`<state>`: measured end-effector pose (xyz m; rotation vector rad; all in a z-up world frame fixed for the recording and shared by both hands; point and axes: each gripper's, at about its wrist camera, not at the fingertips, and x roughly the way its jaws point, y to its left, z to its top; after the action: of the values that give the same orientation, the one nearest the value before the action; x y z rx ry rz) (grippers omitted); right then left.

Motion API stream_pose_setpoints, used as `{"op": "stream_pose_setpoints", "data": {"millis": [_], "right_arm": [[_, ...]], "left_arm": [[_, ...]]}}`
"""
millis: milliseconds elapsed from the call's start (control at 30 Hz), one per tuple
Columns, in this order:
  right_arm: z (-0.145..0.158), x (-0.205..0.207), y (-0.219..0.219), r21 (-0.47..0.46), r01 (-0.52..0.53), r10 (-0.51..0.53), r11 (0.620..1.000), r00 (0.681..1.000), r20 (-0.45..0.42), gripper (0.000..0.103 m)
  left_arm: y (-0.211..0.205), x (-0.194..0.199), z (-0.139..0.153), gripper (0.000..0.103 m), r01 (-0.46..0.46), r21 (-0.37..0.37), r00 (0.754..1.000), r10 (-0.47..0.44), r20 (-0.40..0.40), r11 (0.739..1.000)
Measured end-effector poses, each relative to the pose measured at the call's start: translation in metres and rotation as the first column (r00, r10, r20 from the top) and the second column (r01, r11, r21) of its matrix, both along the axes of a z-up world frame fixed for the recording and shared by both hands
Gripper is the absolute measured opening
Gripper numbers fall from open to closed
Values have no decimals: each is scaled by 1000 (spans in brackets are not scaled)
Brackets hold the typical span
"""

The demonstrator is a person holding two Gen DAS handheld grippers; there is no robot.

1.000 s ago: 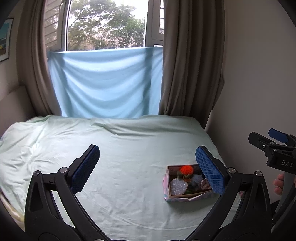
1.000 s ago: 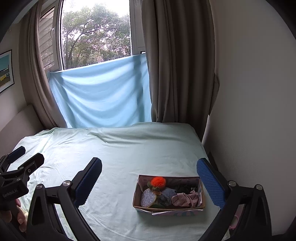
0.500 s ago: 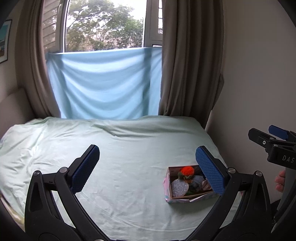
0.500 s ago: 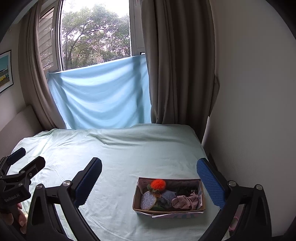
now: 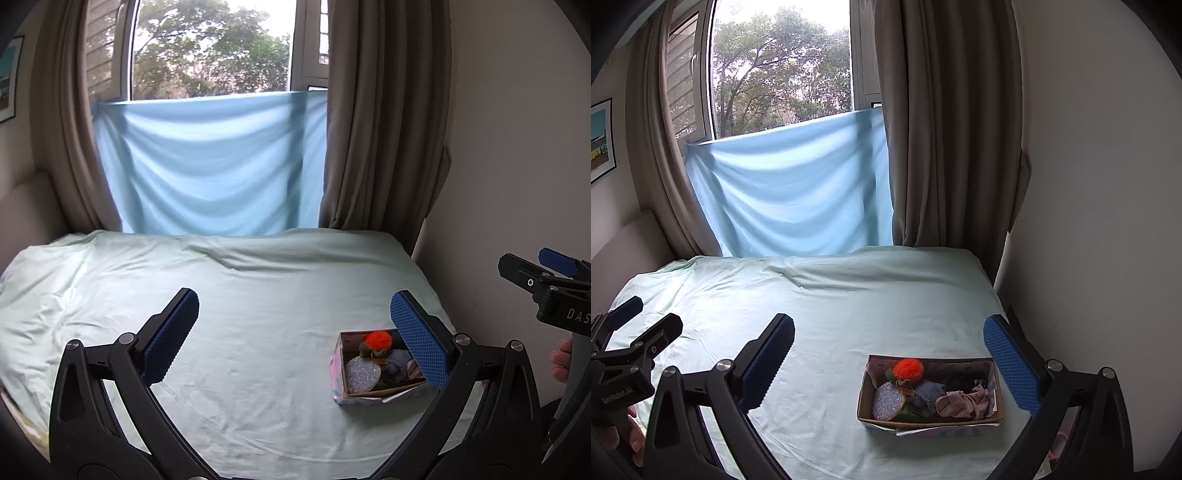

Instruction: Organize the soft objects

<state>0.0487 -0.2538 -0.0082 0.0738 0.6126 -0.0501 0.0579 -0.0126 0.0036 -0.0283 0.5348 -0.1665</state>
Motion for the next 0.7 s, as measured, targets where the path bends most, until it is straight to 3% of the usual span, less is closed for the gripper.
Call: {"op": "stream_pose_setpoints", "data": {"millis": [400, 700], "right_arm": [[1, 5, 3, 2, -2, 2, 1000, 1000, -1, 102], [-6, 27, 16, 9, -23, 24, 1000, 999, -26, 102]], "left_arm": [[5, 7, -2, 103, -70, 36, 998, 69, 5, 997], [8, 19, -9, 103, -24, 10, 1000, 24, -14, 1000]]}}
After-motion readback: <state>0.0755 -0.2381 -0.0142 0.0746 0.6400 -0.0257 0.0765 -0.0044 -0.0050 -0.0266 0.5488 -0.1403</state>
